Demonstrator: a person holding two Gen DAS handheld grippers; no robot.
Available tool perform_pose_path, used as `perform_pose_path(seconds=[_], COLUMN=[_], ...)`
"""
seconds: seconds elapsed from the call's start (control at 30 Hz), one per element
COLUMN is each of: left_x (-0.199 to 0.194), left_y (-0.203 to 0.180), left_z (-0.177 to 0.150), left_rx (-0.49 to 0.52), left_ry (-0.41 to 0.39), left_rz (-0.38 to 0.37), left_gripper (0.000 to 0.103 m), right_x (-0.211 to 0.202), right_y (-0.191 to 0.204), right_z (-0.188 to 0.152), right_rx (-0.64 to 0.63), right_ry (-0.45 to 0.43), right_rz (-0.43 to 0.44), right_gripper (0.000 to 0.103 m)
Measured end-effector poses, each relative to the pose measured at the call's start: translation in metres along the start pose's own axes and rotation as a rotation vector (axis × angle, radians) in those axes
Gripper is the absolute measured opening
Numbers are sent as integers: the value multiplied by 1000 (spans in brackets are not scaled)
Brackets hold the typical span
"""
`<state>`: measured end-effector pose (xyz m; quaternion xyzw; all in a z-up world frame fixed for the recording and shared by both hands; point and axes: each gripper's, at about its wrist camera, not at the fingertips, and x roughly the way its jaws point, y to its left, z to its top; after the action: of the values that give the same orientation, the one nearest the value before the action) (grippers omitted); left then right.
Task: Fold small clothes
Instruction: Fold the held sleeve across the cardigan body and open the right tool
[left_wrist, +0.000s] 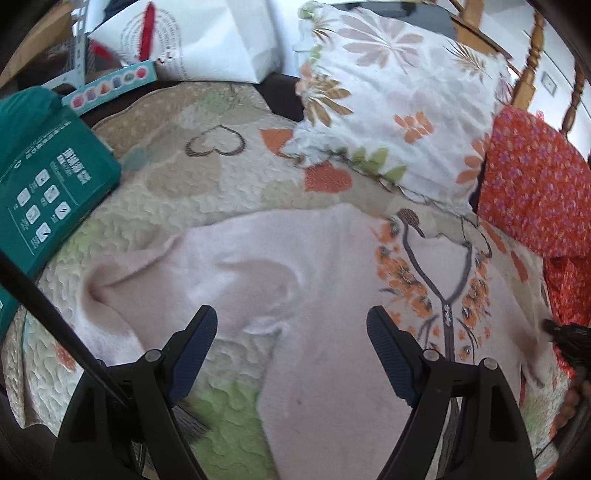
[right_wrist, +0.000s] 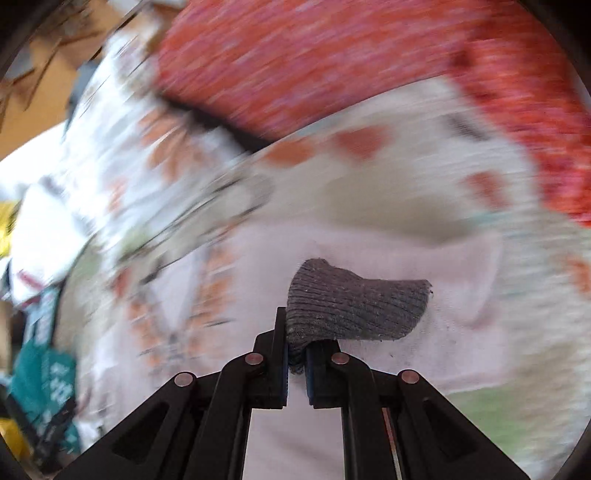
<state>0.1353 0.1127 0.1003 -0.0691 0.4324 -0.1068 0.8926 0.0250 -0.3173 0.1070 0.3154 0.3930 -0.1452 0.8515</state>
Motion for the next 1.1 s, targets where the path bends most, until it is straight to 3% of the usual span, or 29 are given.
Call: perform_pose_path(seconds=[0.2, 0.37, 0.53, 0.6, 0.67, 0.73, 0.87, 0.93, 1.03, 1.1], left_x=[-7, -4, -3, -4, -6, -6, -1, 1, -1, -3], left_y=[43, 70, 75, 76, 79, 82, 87, 89, 90, 90], left_z=[20, 27, 30, 31, 33, 33, 32, 31, 31, 32], left_rx=[-103, -198, -222, -231, -248, -262, -276, -281, -295, -309], left_ry=[-43, -29, -25, -30, -40, -46, -30, -19, -24, -28], left_rz=[34, 15, 4, 0, 2, 7, 22, 15, 12, -2], left_gripper=[82, 82, 82, 82, 82, 82, 82, 82, 82, 82], right_x=[86, 135, 168, 174, 175, 175, 185, 180, 170, 164], right_y=[111, 167, 195, 204, 215, 226, 249, 250, 243, 241], right_z=[-41, -69, -75, -74, -76, -80, -97, -99, -95, -94], right_rx=[-115, -196, -279, -300, -337, -372, -384, -416, -494, -547], right_ry=[158, 234, 242, 239, 237, 262, 429, 403, 298, 265], right_rz=[165, 172, 108, 87, 85, 132, 356, 336, 177, 132], right_gripper=[8, 8, 11, 15, 28, 34, 39, 40, 40, 40])
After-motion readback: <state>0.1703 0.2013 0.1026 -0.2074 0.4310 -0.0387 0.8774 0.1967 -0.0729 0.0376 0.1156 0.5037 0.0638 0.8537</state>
